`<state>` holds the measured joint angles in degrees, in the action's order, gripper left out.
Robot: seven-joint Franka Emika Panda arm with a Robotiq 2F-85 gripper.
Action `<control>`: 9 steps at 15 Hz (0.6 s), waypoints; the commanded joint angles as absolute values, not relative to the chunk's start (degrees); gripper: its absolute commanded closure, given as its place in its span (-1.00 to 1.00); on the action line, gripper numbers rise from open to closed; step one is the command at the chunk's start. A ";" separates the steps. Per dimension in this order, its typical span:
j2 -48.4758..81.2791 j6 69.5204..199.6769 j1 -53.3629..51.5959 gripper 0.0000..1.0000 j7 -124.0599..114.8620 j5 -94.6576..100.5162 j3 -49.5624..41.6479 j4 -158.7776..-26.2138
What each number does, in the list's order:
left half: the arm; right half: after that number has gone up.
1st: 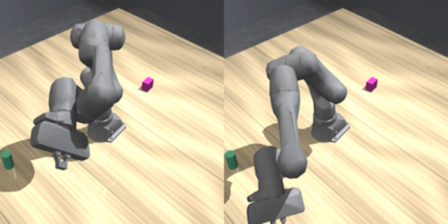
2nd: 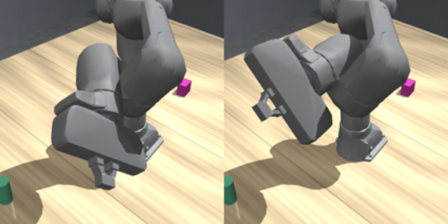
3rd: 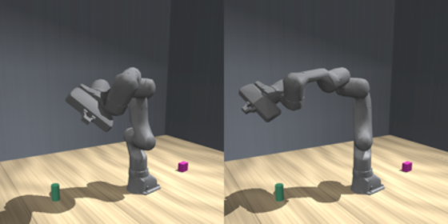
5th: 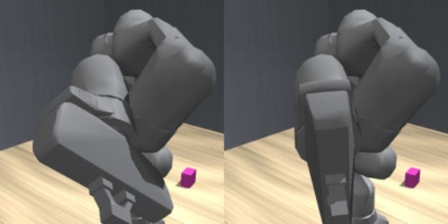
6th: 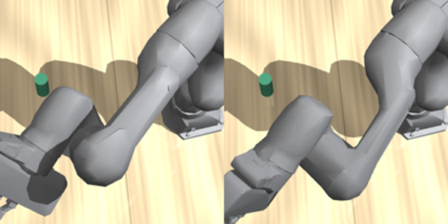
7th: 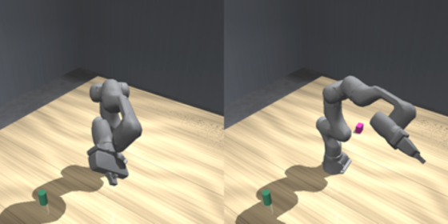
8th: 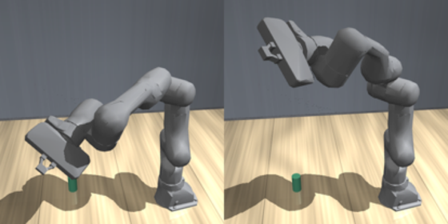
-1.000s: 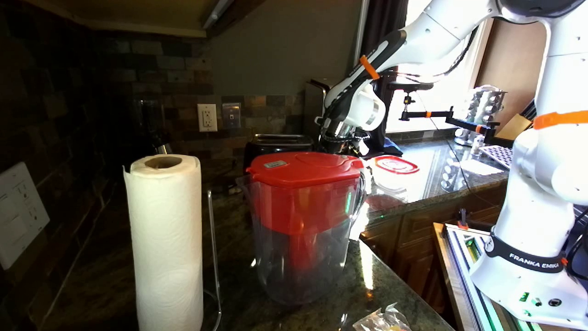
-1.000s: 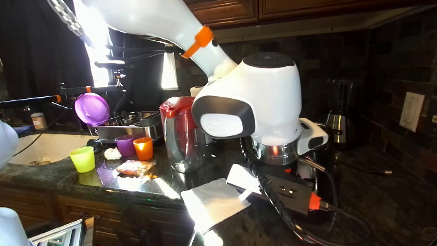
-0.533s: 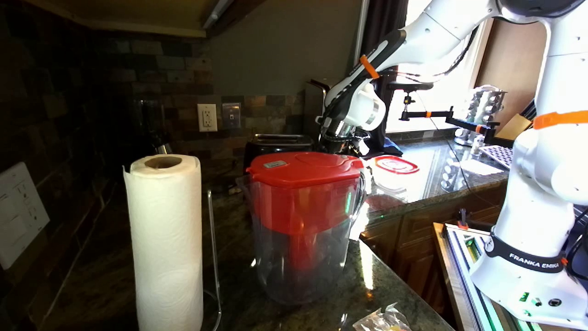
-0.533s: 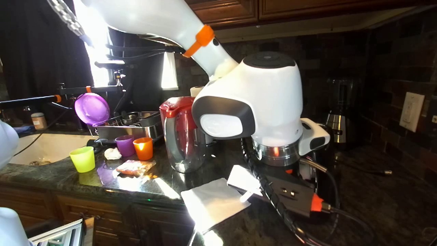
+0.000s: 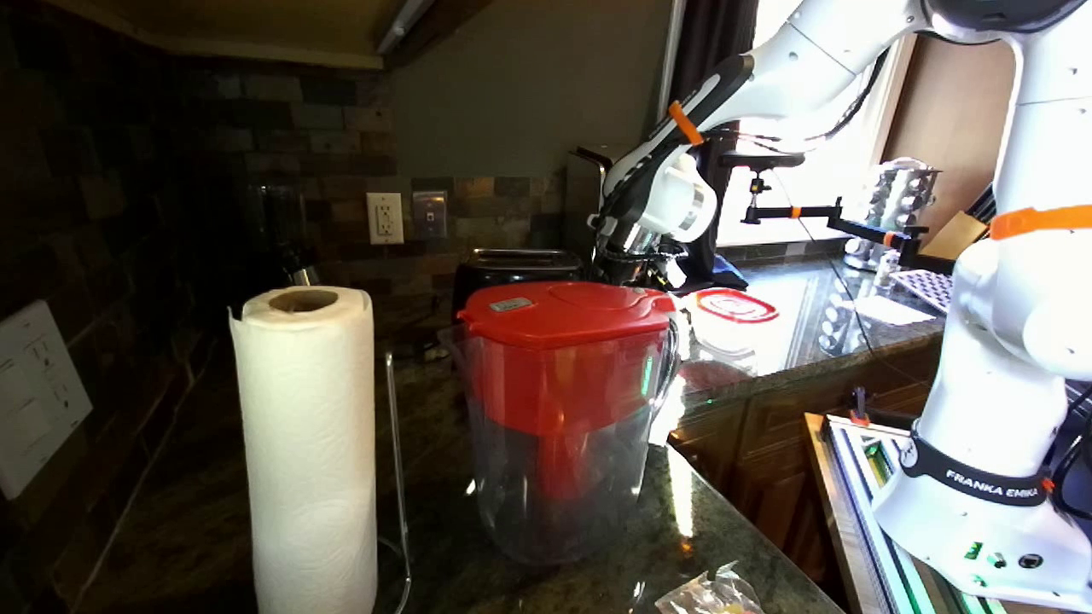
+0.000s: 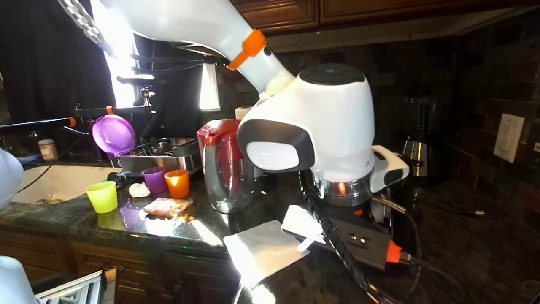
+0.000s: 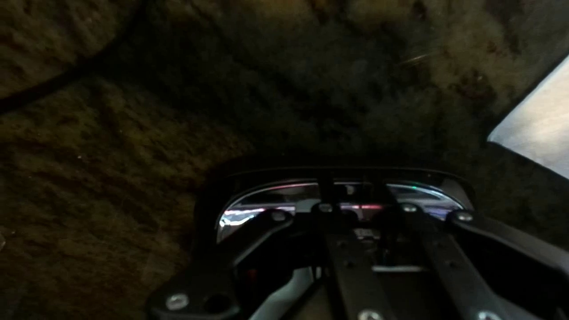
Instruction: Push the lever on the toaster downwards.
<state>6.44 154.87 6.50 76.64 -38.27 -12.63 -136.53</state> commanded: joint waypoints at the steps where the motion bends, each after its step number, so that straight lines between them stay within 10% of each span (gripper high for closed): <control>1: 5.45 156.97 6.57 0.59 78.94 -40.98 -12.09 -136.93; 9: 5.48 157.03 6.65 0.84 79.21 -41.44 -12.20 -136.44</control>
<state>6.31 155.10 6.64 77.77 -39.36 -12.63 -136.62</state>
